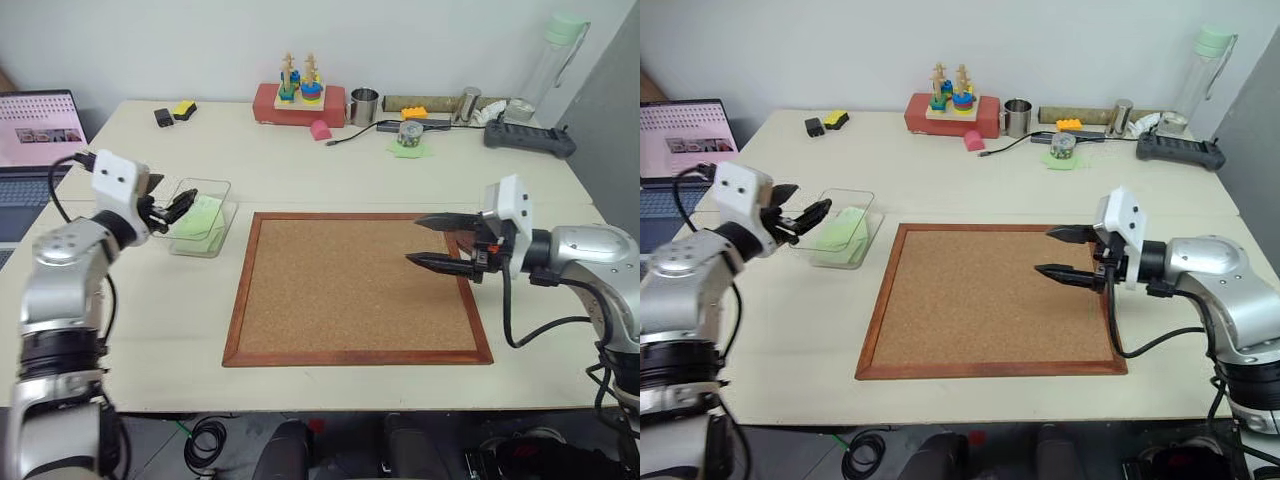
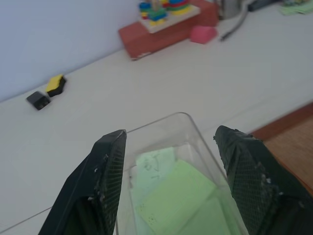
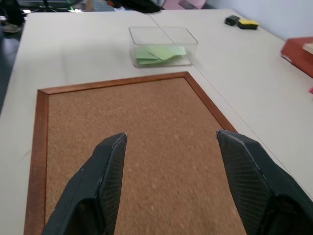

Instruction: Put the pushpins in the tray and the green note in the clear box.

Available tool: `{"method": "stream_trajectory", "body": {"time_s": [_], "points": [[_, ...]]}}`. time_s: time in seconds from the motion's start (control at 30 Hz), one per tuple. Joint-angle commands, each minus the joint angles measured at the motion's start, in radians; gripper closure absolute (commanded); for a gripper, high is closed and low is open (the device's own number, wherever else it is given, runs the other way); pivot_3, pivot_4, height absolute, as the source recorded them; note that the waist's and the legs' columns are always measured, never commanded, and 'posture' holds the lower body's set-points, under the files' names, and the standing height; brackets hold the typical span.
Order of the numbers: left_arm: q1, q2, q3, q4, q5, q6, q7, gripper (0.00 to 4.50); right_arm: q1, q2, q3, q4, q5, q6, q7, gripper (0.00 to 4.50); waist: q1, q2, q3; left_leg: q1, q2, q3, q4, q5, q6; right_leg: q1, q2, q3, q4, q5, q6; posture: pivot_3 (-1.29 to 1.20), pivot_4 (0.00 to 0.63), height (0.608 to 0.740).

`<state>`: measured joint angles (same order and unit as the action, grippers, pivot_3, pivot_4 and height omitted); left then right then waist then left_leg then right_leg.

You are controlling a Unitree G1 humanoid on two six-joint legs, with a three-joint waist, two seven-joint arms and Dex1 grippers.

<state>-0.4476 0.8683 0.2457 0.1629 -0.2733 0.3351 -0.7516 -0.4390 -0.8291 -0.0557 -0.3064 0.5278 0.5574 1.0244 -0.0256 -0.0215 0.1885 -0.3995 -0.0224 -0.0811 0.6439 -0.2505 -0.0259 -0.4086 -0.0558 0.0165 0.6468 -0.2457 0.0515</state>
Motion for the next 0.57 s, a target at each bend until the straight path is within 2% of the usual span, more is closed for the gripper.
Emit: {"method": "stream_trajectory", "body": {"time_s": [0.03,0.17,0.4,0.57], "points": [[0.138,0.141,0.049,-0.08,0.007,-0.006,-0.142,1.45,0.07,-0.08,-0.103,0.021,-0.015,-0.027,0.03,1.46,-0.002,0.0,0.0,0.0,0.0,0.0,0.0,0.0,0.0,0.0,0.0,0.0,0.0,0.0,0.0,0.0,0.15,0.74],[0.302,0.243,0.117,-0.041,0.009,-0.06,-0.253,1.45,0.161,-0.159,-0.198,0.085,-0.052,-0.081,0.048,1.46,-0.004,0.001,0.001,0.001,0.001,0.002,0.0,0.0,0.0,0.0,0.0,0.0,0.0,0.0,-0.001,0.0,0.15,0.74],[0.442,0.248,0.227,-0.002,-0.015,-0.069,-0.321,1.45,0.36,-0.274,-0.343,0.156,-0.093,-0.144,0.15,1.46,0.001,0.001,0.001,0.002,0.001,0.004,0.001,0.0,0.001,0.002,0.001,-0.001,0.0,-0.001,-0.002,0.0,0.15,0.74],[0.453,0.24,0.235,0.022,-0.016,-0.086,-0.325,1.45,0.394,-0.287,-0.356,0.209,-0.125,-0.194,0.156,1.46,-0.001,0.001,0.001,0.002,0.002,0.005,0.001,0.0,0.001,0.002,0.001,-0.001,0.001,-0.001,-0.002,0.0,0.15,0.74]]}}
